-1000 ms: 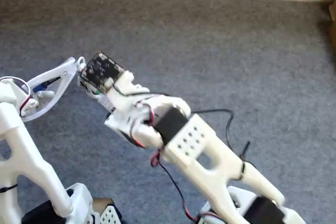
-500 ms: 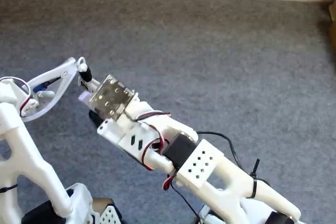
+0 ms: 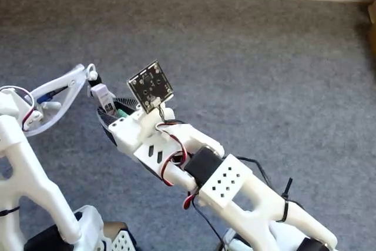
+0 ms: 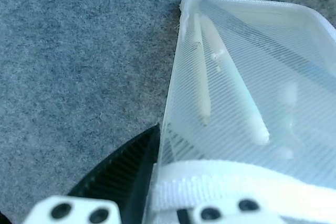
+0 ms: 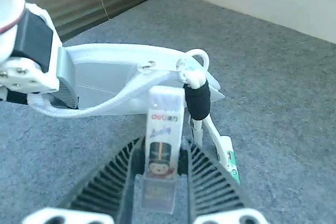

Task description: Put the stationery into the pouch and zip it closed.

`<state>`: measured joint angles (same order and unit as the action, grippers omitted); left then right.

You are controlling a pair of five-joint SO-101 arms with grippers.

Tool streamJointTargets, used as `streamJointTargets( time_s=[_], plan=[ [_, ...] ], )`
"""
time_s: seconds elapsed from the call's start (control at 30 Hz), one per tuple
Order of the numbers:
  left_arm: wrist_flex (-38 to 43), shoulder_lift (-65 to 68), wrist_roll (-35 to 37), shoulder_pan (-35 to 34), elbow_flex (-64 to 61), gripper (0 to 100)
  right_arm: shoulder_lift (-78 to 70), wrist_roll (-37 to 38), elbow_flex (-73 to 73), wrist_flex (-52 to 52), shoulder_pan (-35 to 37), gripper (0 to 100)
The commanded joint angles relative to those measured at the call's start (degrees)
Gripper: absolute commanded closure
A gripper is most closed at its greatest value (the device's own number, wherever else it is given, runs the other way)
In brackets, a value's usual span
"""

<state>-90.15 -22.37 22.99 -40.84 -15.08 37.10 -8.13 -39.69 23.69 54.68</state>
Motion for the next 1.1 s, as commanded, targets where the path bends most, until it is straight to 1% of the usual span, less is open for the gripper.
streamJointTargets(
  time_s=[0.0,0.1,0.23,0.4,0.47,0.6,0.93,1.07],
  plan=[
    [0.26,0.57,0.70,0.48,-0.75,99,3.03,-0.70,0.92,-1.80,-0.92,99.3],
    [0.26,0.57,0.70,0.48,-0.75,99,3.03,-0.70,1.01,-1.89,-1.98,99.3],
    [0.26,0.57,0.70,0.48,-0.75,99,3.12,-1.05,0.48,-7.78,-4.00,99.3],
    [0.26,0.57,0.70,0.57,-0.75,99,3.12,-10.02,1.01,-8.75,-5.85,99.3],
    [0.26,0.57,0.70,0.57,-0.75,99,3.12,-11.34,1.01,-8.75,-5.93,99.3],
    [0.26,0.57,0.62,0.57,-0.75,99,3.12,-11.69,1.10,-9.19,-4.79,99.3],
    [0.09,0.57,0.62,0.66,-0.75,99,4.00,-11.25,2.86,-27.91,0.92,99.3],
    [0.18,0.57,0.62,0.66,-0.75,99,1.45,-11.25,3.30,-34.33,2.77,99.3]
  ],
)
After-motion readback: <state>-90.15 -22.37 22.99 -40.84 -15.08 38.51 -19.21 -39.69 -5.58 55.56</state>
